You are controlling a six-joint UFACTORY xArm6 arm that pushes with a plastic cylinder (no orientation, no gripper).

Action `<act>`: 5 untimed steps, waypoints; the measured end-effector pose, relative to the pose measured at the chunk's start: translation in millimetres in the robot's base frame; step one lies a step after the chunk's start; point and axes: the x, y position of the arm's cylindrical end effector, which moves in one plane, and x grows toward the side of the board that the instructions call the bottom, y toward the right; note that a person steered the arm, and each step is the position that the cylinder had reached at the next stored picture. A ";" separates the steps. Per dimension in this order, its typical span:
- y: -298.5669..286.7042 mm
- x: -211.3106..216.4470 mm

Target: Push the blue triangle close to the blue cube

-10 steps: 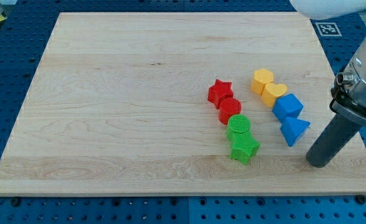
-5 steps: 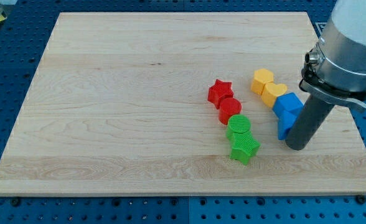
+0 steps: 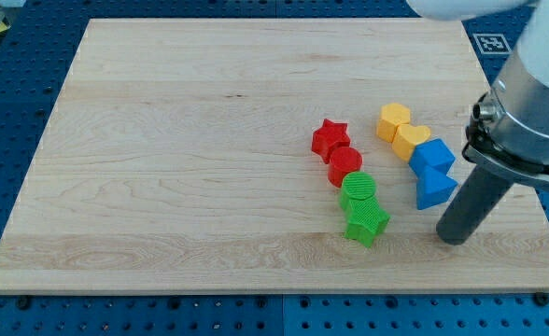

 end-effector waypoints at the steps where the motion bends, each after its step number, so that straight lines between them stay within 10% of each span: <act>1: -3.1 -0.2; 5: -38.0 -26.8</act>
